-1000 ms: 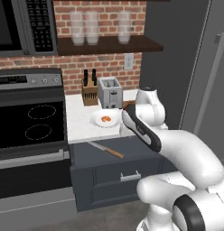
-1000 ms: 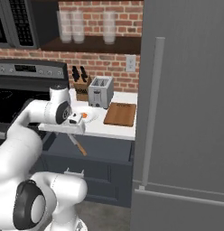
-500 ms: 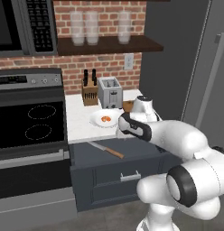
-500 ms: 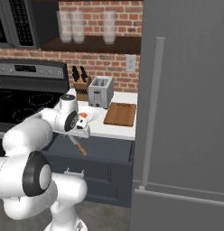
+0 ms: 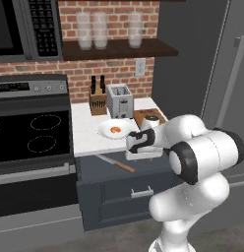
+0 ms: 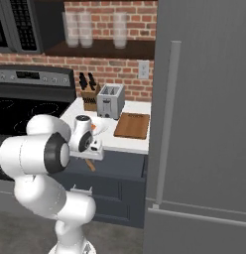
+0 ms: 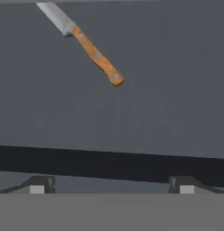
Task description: Pick up the knife from the drawer and place it on the cutting board. Then place the meat from the plate to the cutting board.
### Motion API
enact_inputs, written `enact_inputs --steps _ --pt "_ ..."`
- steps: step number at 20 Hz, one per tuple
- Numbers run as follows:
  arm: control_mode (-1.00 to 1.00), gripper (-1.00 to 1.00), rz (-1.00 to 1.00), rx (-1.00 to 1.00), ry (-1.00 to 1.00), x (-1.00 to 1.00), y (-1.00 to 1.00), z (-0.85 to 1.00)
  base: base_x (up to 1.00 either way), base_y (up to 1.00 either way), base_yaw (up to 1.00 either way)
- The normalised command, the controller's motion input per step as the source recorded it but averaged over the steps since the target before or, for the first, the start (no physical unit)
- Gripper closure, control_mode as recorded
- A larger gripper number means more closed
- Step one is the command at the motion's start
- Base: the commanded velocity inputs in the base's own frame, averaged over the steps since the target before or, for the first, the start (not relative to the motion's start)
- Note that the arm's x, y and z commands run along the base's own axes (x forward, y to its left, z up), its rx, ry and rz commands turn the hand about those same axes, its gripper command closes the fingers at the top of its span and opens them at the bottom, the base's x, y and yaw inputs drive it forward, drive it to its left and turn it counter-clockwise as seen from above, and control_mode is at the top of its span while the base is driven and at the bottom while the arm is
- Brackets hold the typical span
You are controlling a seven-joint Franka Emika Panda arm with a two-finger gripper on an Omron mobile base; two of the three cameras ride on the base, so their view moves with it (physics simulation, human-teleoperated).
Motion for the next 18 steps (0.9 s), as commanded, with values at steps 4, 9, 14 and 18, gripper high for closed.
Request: enact_inputs --steps 4,9,14,18 --pt "-1.0 -1.0 0.05 0.0 0.09 0.07 -0.12 -0.52 0.0 0.0 0.0" --pt "-1.0 -1.0 0.03 0.01 0.04 0.09 -0.06 -0.36 0.0 0.0 0.0" --pt "-1.0 -1.0 0.01 0.01 0.0 0.01 -0.02 -0.09 0.0 0.0 0.0" --pt "-1.0 -1.0 0.0 0.01 0.0 0.0 -0.02 -0.15 0.0 0.0 0.0"
